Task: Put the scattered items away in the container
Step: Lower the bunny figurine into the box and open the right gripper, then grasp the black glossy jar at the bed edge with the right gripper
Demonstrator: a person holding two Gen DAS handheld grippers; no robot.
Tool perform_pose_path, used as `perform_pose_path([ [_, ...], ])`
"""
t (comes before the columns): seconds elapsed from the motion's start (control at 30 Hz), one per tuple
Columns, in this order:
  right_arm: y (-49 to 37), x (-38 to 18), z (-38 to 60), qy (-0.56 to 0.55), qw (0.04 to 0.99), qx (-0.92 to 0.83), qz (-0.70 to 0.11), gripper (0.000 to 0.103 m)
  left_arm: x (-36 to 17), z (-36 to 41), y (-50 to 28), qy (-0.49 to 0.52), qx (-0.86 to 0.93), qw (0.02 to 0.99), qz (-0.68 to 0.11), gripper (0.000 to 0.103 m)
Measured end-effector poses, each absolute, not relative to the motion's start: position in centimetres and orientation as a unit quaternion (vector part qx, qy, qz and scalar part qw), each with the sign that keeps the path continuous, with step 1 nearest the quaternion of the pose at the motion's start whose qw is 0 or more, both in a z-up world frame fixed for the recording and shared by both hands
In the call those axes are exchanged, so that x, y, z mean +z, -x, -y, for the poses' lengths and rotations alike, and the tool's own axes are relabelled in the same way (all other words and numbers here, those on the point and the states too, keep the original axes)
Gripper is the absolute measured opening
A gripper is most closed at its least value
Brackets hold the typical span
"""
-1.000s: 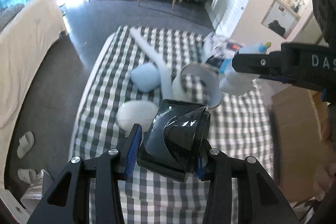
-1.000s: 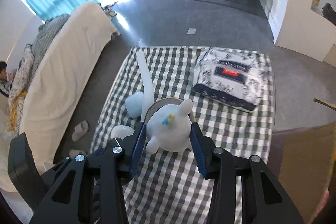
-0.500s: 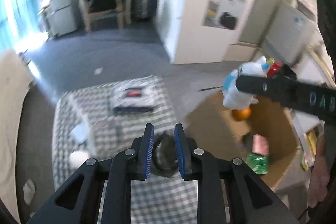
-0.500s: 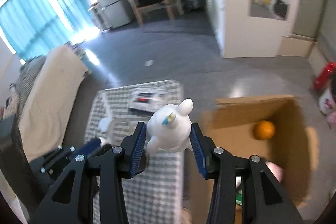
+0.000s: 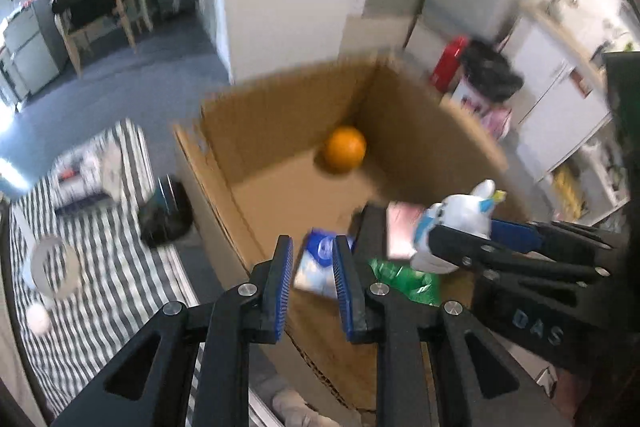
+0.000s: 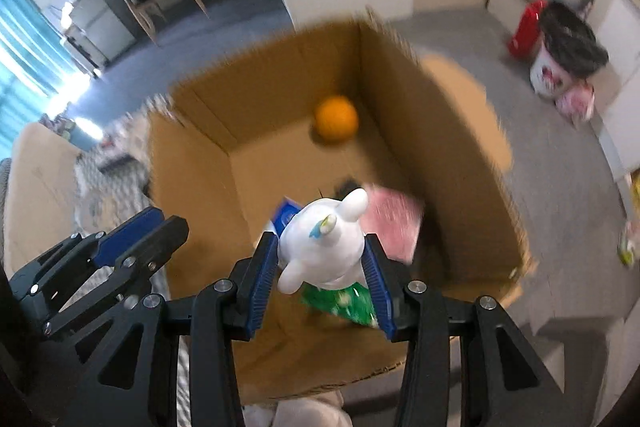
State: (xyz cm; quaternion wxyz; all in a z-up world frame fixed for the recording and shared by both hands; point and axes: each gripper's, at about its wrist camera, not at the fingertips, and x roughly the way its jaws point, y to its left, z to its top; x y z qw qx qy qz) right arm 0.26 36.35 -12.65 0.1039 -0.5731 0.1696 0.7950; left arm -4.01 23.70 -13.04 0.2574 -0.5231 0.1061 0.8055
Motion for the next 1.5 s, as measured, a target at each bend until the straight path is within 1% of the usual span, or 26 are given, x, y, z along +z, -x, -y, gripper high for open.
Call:
perform_pose_path([
  [0.03, -0.6, -13.1, -36.4, 0.58, 0.115, 0.789, -0.165, 0.055, -13.7, -23.8, 3.8, 0.529, 0.802, 0.251, -0.112, 0.036],
  [0.07, -1.0, -13.3, -36.6, 0.584, 0.129, 0.786, -0.157, 0.064, -14.2, -23.7, 3.6, 0.53, 0.803, 0.246, -0.117, 0.038],
  [0.1, -1.4, -13.5, -36.9, 0.584, 0.14, 0.785, -0.153, 0.067, -14.3, -23.6, 3.3, 0.525, 0.806, 0.245, -0.122, 0.04],
  [0.2, -2.1, -13.7, -38.0, 0.584, 0.151, 0.779, -0.169, 0.067, -14.3, -24.2, 2.9, 0.526, 0.801, 0.249, -0.137, 0.049],
  [0.37, -2.7, -12.5, -39.4, 0.578, 0.162, 0.777, -0.189, 0.067, -13.2, -24.4, 2.6, 0.521, 0.808, 0.241, -0.133, 0.063],
  [0.43, -2.7, -12.1, -39.7, 0.572, 0.166, 0.78, -0.195, 0.067, -12.4, -24.0, 2.6, 0.51, 0.819, 0.227, -0.132, 0.089],
  [0.47, -2.5, -12.1, -40.0, 0.569, 0.164, 0.78, -0.202, 0.068, -11.9, -23.6, 2.6, 0.503, 0.826, 0.223, -0.126, 0.093],
  [0.53, -2.1, -12.0, -40.1, 0.563, 0.157, 0.782, -0.217, 0.068, -11.2, -23.0, 2.7, 0.496, 0.829, 0.233, -0.112, 0.095],
  [0.7, -0.5, -11.1, -38.5, 0.553, 0.134, 0.794, -0.213, 0.068, -10.3, -20.6, 3.0, 0.489, 0.838, 0.217, -0.109, 0.095],
  [0.8, 0.8, -9.8, -37.1, 0.543, 0.095, 0.807, -0.213, 0.068, -10.3, -17.7, 3.6, 0.497, 0.838, 0.2, -0.098, 0.095],
  [0.87, 1.9, -8.4, -35.8, 0.534, 0.052, 0.821, -0.196, 0.068, -10.6, -15.7, 3.8, 0.505, 0.836, 0.189, -0.1, 0.095],
  [0.93, 3.4, -6.9, -34.1, 0.532, -0.011, 0.832, -0.158, 0.068, -11.0, -13.7, 4.0, 0.51, 0.835, 0.174, -0.113, 0.095],
  [1.0, 5.0, -5.5, -32.0, 0.534, -0.061, 0.837, -0.1, 0.068, -11.4, -11.7, 4.4, 0.517, 0.834, 0.153, -0.117, 0.095],
  [1.07, 6.4, -4.2, -29.4, 0.533, -0.103, 0.839, -0.038, 0.069, -11.7, -9.9, 4.9, 0.522, 0.836, 0.134, -0.104, 0.095],
  [1.17, 8.2, -3.5, -25.6, 0.533, -0.175, 0.827, 0.02, 0.069, -12.0, -7.1, 5.9, 0.531, 0.838, 0.106, -0.07, 0.095],
  [1.23, 9.6, -4.1, -22.5, 0.544, -0.23, 0.804, 0.072, 0.069, -12.1, -5.6, 6.4, 0.535, 0.838, 0.094, -0.051, 0.095],
  [1.37, 11.8, -6.7, -17.5, 0.57, -0.304, 0.738, 0.195, 0.069, -12.4, -2.9, 7.0, 0.535, 0.841, 0.073, -0.036, 0.095],
  [1.43, 12.8, -8.3, -15.9, 0.581, -0.326, 0.706, 0.242, 0.069, -12.8, -1.6, 7.2, 0.537, 0.841, 0.067, -0.024, 0.095],
  [1.5, 14.0, -10.1, -14.7, 0.593, -0.342, 0.678, 0.267, 0.069, -13.6, -0.7, 7.4, 0.543, 0.838, 0.057, -0.011, 0.095],
])
